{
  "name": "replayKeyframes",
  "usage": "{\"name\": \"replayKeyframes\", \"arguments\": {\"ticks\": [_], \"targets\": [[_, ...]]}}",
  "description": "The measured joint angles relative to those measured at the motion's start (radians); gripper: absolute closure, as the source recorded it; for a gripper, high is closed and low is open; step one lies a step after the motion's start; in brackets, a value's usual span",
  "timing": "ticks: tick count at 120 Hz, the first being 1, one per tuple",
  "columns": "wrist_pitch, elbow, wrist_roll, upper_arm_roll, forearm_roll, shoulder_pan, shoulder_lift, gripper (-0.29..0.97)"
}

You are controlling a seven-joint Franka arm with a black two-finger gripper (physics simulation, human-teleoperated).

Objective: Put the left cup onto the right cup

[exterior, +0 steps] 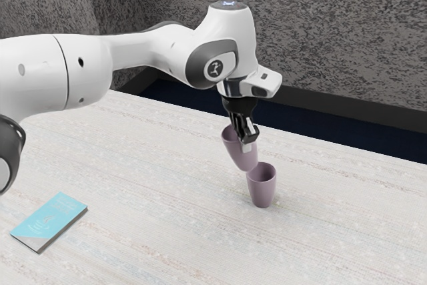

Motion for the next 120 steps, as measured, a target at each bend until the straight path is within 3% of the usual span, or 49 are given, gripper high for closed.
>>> {"name": "replayKeyframes", "arguments": {"ticks": [67,120], "targets": [[-0.012,0.115,0.003,-0.028,0.007,0.0,0.089,0.78],[-0.012,0.124,0.006,-0.032,0.002,0.002,0.12,0.78]]}}
